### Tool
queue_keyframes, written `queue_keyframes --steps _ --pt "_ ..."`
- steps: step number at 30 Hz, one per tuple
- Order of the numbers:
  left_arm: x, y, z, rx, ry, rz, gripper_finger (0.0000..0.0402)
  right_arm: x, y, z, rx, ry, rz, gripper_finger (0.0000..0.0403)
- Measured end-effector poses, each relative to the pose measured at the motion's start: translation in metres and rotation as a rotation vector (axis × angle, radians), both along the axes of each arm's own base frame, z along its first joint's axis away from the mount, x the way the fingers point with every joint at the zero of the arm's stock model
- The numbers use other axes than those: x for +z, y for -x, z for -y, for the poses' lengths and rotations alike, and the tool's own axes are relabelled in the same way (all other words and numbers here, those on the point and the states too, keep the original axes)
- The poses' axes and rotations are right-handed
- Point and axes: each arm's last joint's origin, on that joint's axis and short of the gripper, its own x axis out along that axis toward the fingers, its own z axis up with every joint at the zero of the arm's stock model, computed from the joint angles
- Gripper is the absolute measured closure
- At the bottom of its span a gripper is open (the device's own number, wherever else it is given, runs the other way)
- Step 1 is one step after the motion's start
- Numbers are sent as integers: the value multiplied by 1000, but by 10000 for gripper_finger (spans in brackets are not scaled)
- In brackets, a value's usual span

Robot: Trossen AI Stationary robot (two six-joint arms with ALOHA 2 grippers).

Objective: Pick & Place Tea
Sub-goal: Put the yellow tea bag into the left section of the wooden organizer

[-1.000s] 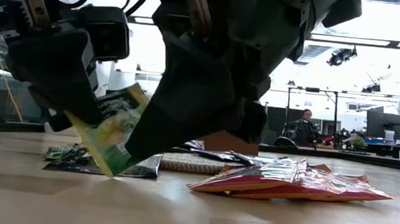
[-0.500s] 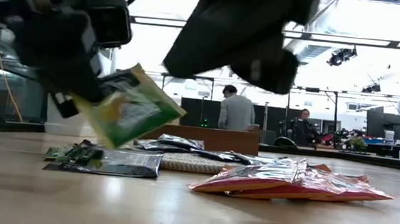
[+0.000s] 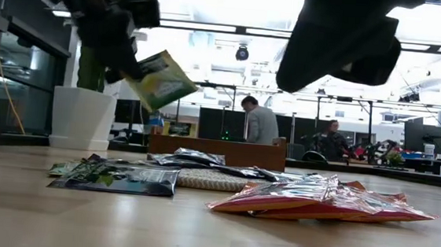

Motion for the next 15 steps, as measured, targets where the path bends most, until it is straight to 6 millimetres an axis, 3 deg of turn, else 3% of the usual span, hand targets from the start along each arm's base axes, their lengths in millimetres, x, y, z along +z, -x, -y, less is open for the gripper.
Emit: queue_keyframes --steps 7,12,15 --pt "59 -6 -51 -71 -259 -126 401 0 0 1 -26 -10 -2 402" --pt "86 -11 -84 -94 -425 -233 401 0 -1 2 -60 -4 4 402" --pt "85 -13 -101 -145 -447 -346 401 0 -2 4 -84 -1 10 402"
